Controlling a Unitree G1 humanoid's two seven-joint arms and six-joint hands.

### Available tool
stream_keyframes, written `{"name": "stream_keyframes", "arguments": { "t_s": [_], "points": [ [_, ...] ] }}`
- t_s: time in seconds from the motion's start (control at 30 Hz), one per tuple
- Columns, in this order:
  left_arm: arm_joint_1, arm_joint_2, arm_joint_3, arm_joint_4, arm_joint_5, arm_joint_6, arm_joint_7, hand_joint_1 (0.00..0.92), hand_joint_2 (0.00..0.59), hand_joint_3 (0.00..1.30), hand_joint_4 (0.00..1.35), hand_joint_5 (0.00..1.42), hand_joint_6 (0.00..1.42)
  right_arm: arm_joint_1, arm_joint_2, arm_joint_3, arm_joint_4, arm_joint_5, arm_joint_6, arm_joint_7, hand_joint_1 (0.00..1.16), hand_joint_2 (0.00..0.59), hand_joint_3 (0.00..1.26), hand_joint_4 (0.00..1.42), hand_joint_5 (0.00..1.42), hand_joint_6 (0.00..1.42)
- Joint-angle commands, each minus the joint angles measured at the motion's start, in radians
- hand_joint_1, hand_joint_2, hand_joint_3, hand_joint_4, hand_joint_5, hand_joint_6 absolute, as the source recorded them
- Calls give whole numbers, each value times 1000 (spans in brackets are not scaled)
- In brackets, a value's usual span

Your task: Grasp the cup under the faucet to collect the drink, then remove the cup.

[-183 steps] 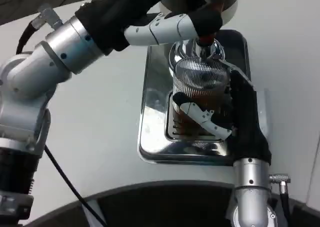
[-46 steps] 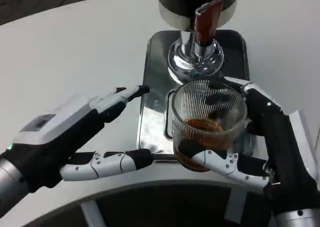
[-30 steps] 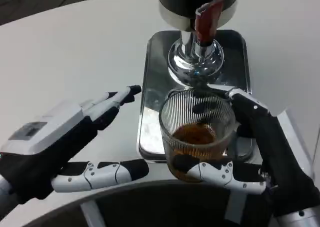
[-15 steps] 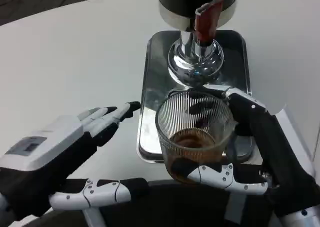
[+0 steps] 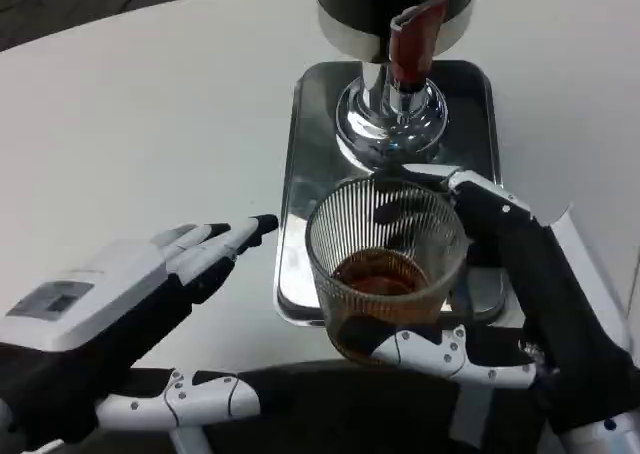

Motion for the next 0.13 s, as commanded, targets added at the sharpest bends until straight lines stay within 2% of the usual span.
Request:
{"name": "stream_keyframes", "arguments": {
  "t_s": [0.03,0.13],
  "points": [
    [20,9,12,-17,17,20,-15,0,112,0,0,0,0,4,7,5,-34,21,-55,5,929,144,852,1008,1234,1308],
    [21,6,14,-22,22,24,-10,0,112,0,0,0,0,4,7,4,-34,21,-56,6,927,143,855,1008,1234,1308]
  ]
}}
